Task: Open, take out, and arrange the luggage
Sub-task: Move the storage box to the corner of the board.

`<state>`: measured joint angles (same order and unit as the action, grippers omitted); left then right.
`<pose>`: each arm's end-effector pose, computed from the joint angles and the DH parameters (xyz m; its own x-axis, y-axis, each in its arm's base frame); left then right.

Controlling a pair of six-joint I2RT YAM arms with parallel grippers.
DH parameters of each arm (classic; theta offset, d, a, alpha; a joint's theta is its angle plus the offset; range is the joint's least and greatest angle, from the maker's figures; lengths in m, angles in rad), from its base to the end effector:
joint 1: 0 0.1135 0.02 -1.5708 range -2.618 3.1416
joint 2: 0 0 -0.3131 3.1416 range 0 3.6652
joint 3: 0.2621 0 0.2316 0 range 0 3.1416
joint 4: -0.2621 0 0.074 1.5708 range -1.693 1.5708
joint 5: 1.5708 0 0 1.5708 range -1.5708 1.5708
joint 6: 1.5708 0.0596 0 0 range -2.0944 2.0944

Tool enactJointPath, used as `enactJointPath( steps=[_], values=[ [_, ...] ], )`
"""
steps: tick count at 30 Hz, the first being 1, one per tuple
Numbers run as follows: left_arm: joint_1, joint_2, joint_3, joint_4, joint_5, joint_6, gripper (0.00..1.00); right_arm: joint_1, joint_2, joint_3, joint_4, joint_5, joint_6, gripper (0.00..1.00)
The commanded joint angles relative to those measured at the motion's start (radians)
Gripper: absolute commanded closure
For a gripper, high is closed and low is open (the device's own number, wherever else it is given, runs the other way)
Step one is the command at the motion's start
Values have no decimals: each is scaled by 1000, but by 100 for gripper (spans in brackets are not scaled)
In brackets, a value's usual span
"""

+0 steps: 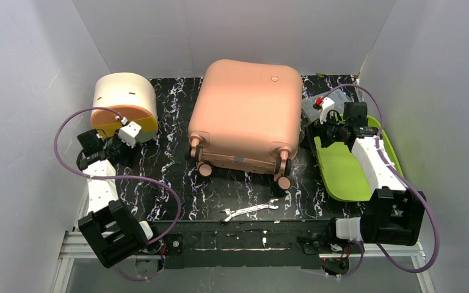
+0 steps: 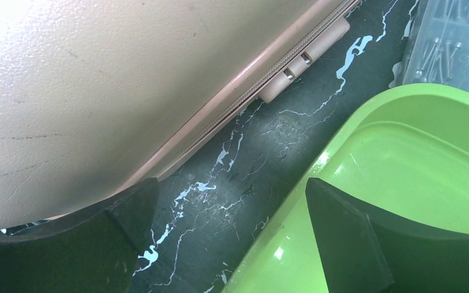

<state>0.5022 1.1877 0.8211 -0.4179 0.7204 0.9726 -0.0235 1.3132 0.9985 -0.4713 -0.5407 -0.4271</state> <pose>0.2095 0.0702 0.2958 -0.3095 0.5386 -0.7837 0.5385 0.7785 0.3224 0.2606 0.0246 0.3156 -0.5015 -0.3434 -0.7941 -0.6056 0.7948 0.0387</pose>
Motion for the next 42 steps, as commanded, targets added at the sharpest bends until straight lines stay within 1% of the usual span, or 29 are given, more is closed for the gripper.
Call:
enactJointPath(
  steps=[1,5,8,11,13,17,22,29,30,32,38,40,42],
  values=[
    [38,-3,-16,112,-114,-70,48,-4,4,-5,-6,-38,-26,0],
    [66,79,15,219,-198,-99,48,-4,13,-5,-14,-50,-31,0],
    [77,170,72,256,-216,-120,48,-4,21,0,-24,-57,-36,0],
    [78,226,106,301,-235,-145,48,-4,24,1,-29,-59,-39,0],
    [78,267,135,348,-219,-168,48,-4,25,0,-29,-62,-41,0],
    [60,312,176,365,-219,-184,49,-4,33,1,-29,-63,-41,0],
    [11,369,208,405,-239,-182,49,-4,38,3,-30,-62,-39,0],
    [-61,458,279,412,-310,-192,50,-4,43,2,-27,-59,-38,0],
    [-71,473,288,442,-319,-192,50,-4,45,1,-27,-59,-38,0],
    [-86,497,309,444,-335,-194,50,-4,49,3,-28,-58,-38,0],
    [-93,571,400,444,-370,-228,50,-4,57,1,-27,-55,-38,0],
    [-94,571,409,440,-370,-239,50,-4,58,2,-28,-53,-38,0],
    [-94,540,390,429,-338,-247,50,-4,58,2,-29,-50,-38,0]
  ],
)
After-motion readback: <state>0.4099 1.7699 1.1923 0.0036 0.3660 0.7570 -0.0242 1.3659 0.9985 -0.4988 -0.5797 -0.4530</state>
